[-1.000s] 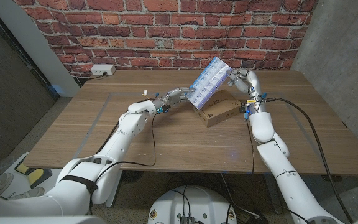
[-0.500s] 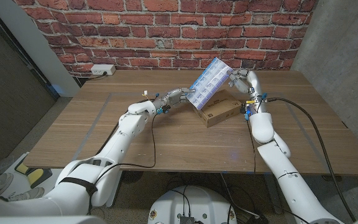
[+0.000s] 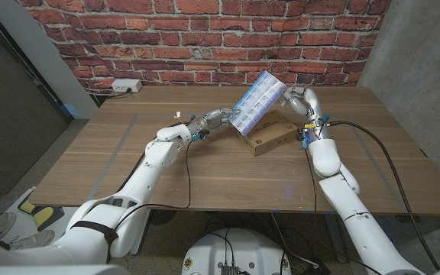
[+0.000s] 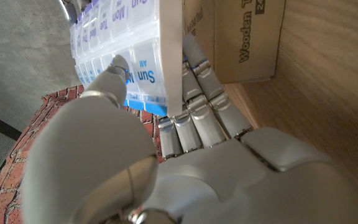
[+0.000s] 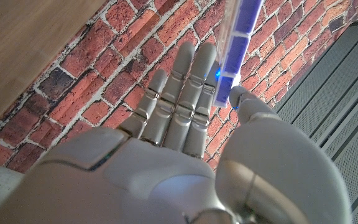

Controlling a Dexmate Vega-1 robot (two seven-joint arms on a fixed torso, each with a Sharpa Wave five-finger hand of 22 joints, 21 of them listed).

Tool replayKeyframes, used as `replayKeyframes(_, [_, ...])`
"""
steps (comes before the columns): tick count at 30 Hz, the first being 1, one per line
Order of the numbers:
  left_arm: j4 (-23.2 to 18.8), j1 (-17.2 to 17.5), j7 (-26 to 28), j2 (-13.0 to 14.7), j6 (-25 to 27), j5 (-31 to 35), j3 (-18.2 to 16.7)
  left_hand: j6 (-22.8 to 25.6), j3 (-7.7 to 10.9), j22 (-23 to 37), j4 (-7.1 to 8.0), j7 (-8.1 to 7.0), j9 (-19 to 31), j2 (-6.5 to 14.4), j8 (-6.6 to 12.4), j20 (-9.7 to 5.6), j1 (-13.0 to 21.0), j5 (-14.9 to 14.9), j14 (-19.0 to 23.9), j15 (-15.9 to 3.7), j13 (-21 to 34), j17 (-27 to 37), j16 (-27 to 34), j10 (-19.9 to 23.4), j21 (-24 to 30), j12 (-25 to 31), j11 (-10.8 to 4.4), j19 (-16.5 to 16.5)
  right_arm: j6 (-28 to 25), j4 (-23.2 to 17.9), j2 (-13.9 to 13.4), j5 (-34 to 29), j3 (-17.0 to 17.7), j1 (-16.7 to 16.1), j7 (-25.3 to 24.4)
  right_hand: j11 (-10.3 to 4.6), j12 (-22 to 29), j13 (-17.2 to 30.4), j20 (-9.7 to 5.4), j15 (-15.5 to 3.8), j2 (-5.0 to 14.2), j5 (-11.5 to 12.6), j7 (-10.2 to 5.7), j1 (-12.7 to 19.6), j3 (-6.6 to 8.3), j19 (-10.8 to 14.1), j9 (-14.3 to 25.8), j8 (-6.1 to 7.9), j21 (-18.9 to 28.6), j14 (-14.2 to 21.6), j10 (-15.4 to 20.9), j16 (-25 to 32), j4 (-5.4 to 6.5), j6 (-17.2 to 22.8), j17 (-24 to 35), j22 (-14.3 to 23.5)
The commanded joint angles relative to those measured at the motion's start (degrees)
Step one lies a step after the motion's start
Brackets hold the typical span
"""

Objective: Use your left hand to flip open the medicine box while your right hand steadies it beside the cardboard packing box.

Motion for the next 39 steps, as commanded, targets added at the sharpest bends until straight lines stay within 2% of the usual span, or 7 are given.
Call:
replayKeyframes(1, [-1.0, 0.5, -0.2, 0.5, 0.5, -0.7, 0.5, 2.4, 2.91, 0.2, 0.95, 2.01, 0.0, 4.9, -0.1, -2.02, 5.2, 0.5, 2.6, -2.11, 0.3, 2.3, 0.3, 3.8, 0.5, -0.1, -3.38, -0.4, 3.8, 4.5, 0.1, 9.9, 0.7, 1.3, 9.1, 1.83, -3.7, -1.1, 1.94, 1.91, -1.46, -4.7, 0.41, -9.3, -5.03, -1.2, 0.9, -2.08, 0.3, -3.4, -5.4, -1.7, 3.46, -6.4, -2.2, -1.7])
replayKeyframes(4, [-1.3, 0.7, -0.1, 0.6, 0.7, -0.8, 0.5, 2.5, 2.95, 0.2, 0.96, 1.99, 0.1, 4.9, -0.14, -2.02, 5.2, 0.5, 2.6, -2.11, 0.3, 2.3, 0.3, 3.8, 0.6, -0.1, -3.43, -0.5, 4.2, 5.3, 0.5, 11.7, 0.9, 1.5, 10.7, 3.02, -6.8, -3.1, 2.87, 3.12, -2.2, -9.5, 0.04, -14.0, -7.81, -1.5, 0.6, -4.08, 0.0, -6.2, -9.1, -3.7, 5.08, -10.8, -4.6, -3.2])
replayKeyframes(9, [-1.6, 0.8, -0.1, 0.8, 0.9, -0.8, 0.7, 2.6, 3.01, 0.2, 0.96, 2.02, 0.1, 4.9, -0.16, -2.03, 5.1, 0.5, 2.6, -2.11, 0.2, 2.4, 0.2, 3.9, 0.7, -0.2, -3.41, -0.4, 3.3, 5.3, 0.7, 13.0, 1.3, 1.5, 12.6, 4.15, -10.4, -5.0, 3.67, 4.62, -2.65, -12.6, -0.09, -16.8, -9.26, -2.0, -0.3, -6.23, -0.5, -9.9, -13.6, -6.3, 5.72, -14.7, -7.2, -4.6])
replayKeyframes(12, [-1.8, 0.9, -0.1, 0.9, 1.1, -0.9, 0.8, 2.5, 3.05, 0.1, 0.97, 2.13, 0.2, 4.9, -0.22, -2.02, 5.2, 0.5, 2.6, -2.12, 0.3, 2.4, 0.3, 3.8, 0.8, -0.3, -3.46, -0.5, 3.2, 5.4, 1.0, 13.2, 1.5, 1.5, 13.0, 4.51, -11.7, -5.8, 3.84, 5.14, -2.62, -13.0, -0.34, -17.5, -9.55, -2.2, -0.7, -6.86, -0.7, -11.8, -15.2, -7.5, 5.78, -15.8, -8.2, -5.1])
replayKeyframes(20, [-2.5, 1.1, 0.1, 1.1, 1.1, -1.1, 1.0, 2.5, 3.16, 0.1, 0.98, 2.09, 0.2, 4.8, -0.48, -2.03, 5.1, 0.5, 2.7, -2.08, 0.4, 2.4, 0.3, 3.9, 1.0, -0.4, -3.31, -0.6, 3.4, 6.0, 1.7, 13.3, 1.8, 1.7, 13.5, 5.03, -13.1, -6.8, 3.91, 5.75, -2.49, -13.3, -0.11, -17.9, -9.67, -2.2, -1.1, -8.29, -0.9, -12.4, -16.6, -8.3, 5.59, -18.7, -9.4, -5.7])
replayKeyframes(25, [-3.0, 1.3, 0.1, 1.1, 0.9, -1.4, 1.1, 2.7, 3.23, 0.1, 0.98, 2.12, 0.2, 4.8, -0.54, -2.03, 5.1, 0.5, 2.7, -2.08, 0.4, 2.5, 0.3, 4.0, 1.1, -0.5, -3.27, -0.6, 3.2, 6.3, 2.0, 13.3, 1.8, 1.8, 13.6, 5.15, -14.3, -7.6, 3.97, 6.08, -2.48, -13.4, 0.98, -18.0, -9.76, -2.2, -1.6, -9.6, -1.0, -13.1, -18.0, -9.1, 5.3, -21.3, -10.5, -6.1])
replayKeyframes(39, [-3.8, 1.7, 0.7, 1.4, 0.3, -2.3, 1.0, 2.8, 3.35, 0.1, 0.99, 2.07, 0.3, 4.7, -0.73, -2.04, 5.0, 0.5, 2.7, -2.08, 0.5, 2.5, 0.2, 4.0, 1.4, -0.6, -3.35, -0.7, 3.0, 7.7, 2.5, 13.7, 1.8, 2.8, 14.2, 5.3, -15.3, -8.4, 4.14, 6.3, -2.7, -13.5, 1.29, -18.2, -9.96, -2.2, -2.1, -10.41, -1.2, -13.6, -19.0, -9.8, 4.97, -22.4, -11.5, -6.5])
